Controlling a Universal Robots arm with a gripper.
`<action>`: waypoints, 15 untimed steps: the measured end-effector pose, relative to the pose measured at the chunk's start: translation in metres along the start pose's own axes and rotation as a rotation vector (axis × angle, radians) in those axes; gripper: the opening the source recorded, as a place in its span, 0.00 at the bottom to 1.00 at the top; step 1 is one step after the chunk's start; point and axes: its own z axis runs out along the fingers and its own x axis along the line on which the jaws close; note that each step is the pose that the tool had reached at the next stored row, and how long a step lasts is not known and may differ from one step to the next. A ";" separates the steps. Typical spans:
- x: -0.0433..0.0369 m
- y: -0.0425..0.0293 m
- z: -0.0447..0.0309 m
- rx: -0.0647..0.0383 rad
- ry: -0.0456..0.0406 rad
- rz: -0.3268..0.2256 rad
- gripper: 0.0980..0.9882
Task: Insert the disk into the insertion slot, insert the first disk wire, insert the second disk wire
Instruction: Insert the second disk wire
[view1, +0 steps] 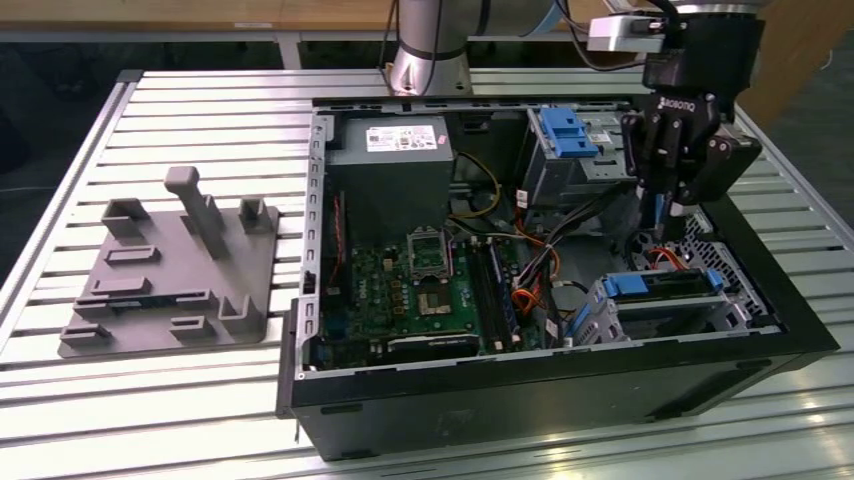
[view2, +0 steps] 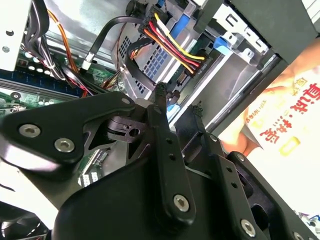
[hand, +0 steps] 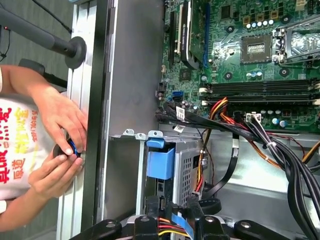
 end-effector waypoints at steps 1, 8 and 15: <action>-0.0001 0.0009 0.0001 0.001 0.0002 -0.001 0.30; -0.0006 0.0027 0.0009 0.002 0.0004 -0.002 0.30; -0.0011 0.0026 0.0019 0.003 0.0004 -0.004 0.30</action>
